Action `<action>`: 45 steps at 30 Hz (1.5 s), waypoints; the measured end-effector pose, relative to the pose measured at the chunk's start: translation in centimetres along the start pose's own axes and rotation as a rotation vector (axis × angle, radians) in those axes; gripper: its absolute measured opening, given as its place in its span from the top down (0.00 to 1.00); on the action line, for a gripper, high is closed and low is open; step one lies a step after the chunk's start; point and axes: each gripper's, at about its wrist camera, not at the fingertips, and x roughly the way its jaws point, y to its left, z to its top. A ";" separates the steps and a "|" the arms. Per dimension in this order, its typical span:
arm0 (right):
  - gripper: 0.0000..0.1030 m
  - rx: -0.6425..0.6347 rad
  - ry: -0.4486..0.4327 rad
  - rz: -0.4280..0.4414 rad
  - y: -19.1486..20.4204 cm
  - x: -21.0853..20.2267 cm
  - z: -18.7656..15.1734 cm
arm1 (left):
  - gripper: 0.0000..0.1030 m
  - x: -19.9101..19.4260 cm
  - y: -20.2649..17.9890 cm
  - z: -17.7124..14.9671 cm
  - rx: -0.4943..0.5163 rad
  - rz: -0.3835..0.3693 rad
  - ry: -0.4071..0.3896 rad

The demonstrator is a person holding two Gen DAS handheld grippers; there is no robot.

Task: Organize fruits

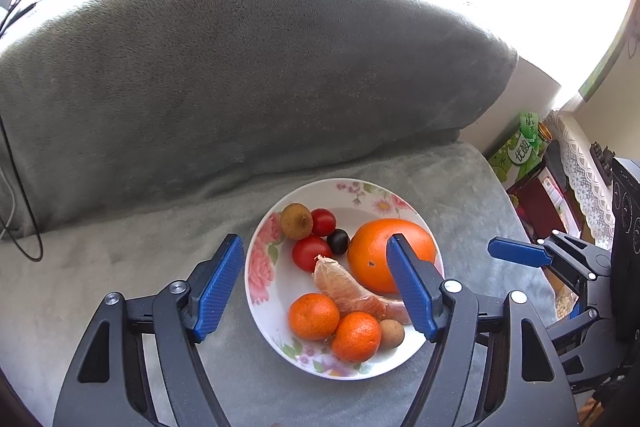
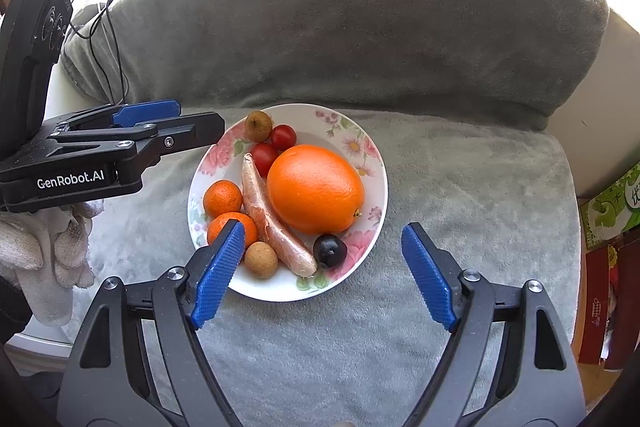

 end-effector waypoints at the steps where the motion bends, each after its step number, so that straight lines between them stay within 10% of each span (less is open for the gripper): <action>1: 0.19 0.000 -0.001 -0.002 0.1 -0.1 -0.1 | 0.28 -0.2 0.0 -0.1 0.000 0.000 -0.002; 45: 0.17 0.076 -0.183 -0.202 2.5 -10.1 -0.4 | 0.28 -11.6 -1.9 -4.3 -0.058 0.144 -0.106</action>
